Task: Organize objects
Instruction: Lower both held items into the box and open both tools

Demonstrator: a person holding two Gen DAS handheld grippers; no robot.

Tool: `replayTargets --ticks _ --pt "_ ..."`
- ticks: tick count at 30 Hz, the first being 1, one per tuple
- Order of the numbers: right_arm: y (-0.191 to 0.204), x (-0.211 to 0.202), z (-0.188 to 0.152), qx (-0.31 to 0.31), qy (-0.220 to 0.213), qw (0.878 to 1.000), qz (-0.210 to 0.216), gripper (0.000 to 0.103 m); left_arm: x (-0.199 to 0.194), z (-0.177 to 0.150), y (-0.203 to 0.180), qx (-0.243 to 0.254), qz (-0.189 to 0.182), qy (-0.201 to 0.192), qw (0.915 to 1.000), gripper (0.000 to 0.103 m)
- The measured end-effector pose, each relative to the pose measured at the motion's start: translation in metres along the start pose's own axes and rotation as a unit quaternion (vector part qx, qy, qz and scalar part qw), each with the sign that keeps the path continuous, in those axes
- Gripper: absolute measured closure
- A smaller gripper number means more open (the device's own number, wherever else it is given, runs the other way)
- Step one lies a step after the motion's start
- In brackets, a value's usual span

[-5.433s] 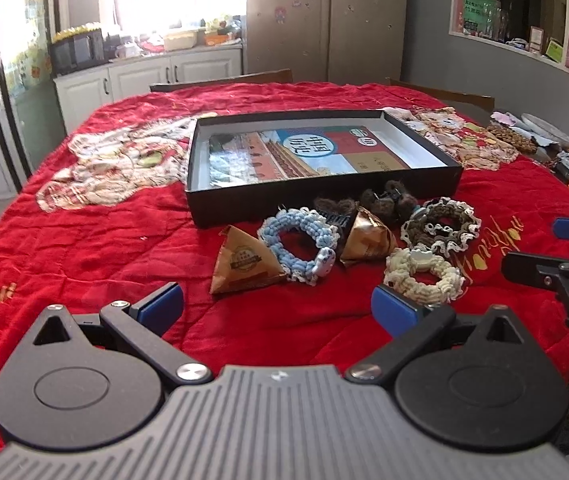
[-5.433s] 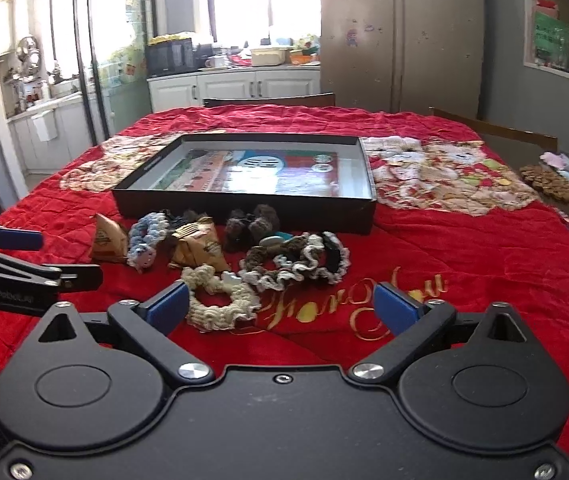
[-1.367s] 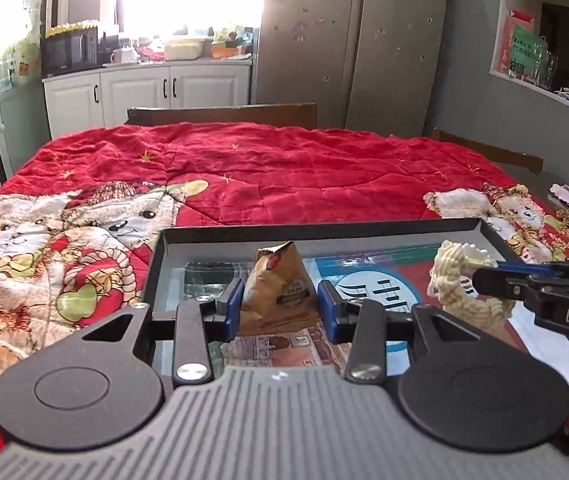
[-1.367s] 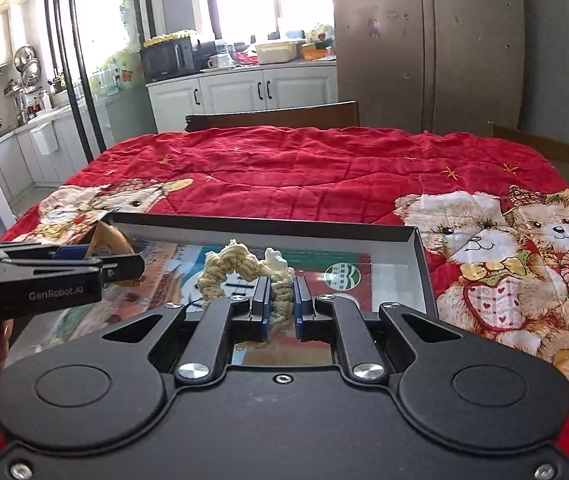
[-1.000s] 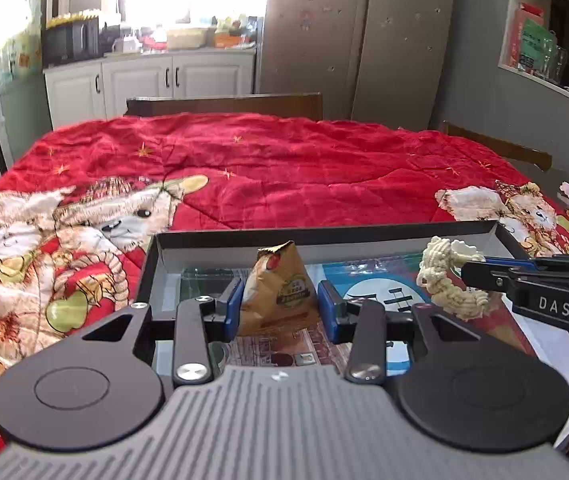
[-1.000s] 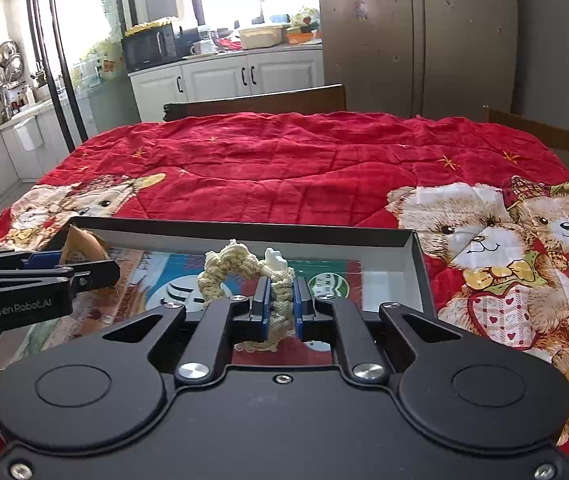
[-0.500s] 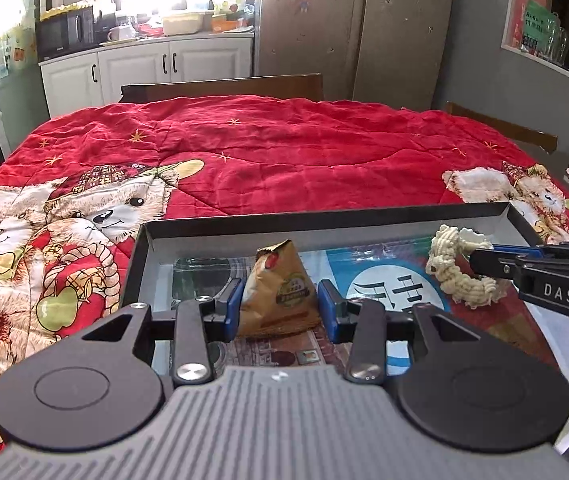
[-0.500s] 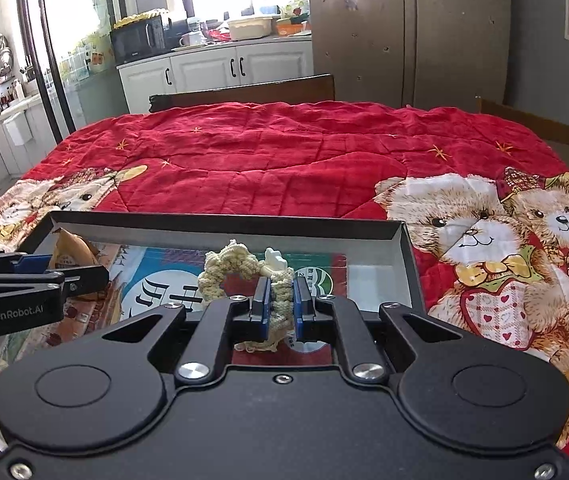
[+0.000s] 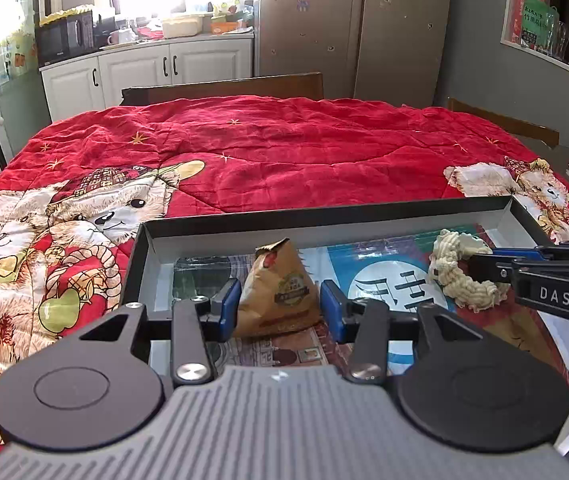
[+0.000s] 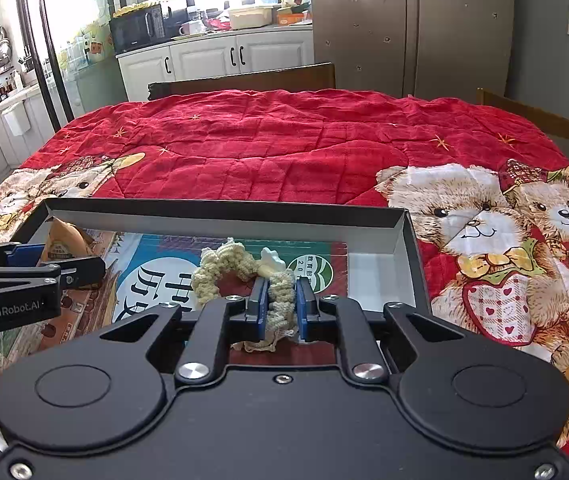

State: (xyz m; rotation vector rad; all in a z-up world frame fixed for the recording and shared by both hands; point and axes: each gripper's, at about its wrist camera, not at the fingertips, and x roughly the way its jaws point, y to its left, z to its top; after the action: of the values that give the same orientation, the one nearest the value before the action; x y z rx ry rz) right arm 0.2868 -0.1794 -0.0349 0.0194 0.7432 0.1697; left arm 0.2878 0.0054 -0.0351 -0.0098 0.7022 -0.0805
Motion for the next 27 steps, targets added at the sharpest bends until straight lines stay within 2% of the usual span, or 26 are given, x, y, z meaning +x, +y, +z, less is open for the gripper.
replayTargets --ticks 4,9,12,17,23,27 --pt "0.000 0.000 0.000 0.001 0.000 1.000 0.000 0.085 -0.001 0.000 -0.001 0.002 0.002 -0.002 1.0000 0.041" --pt "-0.003 -0.001 0.000 0.007 -0.003 1.000 0.002 0.082 -0.002 0.000 -0.001 0.004 0.007 -0.006 1.0000 0.039" --pt "-0.003 -0.003 0.000 0.007 -0.007 1.000 0.002 0.076 -0.004 0.000 -0.001 0.003 0.009 -0.010 0.9999 0.037" --pt "-0.002 -0.008 0.001 0.004 -0.016 1.000 0.001 0.069 -0.009 0.000 -0.002 0.004 0.013 -0.022 0.9997 0.028" --pt "-0.004 -0.014 0.001 0.010 -0.023 1.000 0.004 0.068 -0.019 0.001 -0.004 0.010 0.017 -0.040 0.9990 0.016" --pt "-0.003 -0.023 0.000 0.007 -0.029 1.000 0.005 0.065 -0.028 0.001 -0.004 0.005 0.011 -0.048 0.9988 0.014"
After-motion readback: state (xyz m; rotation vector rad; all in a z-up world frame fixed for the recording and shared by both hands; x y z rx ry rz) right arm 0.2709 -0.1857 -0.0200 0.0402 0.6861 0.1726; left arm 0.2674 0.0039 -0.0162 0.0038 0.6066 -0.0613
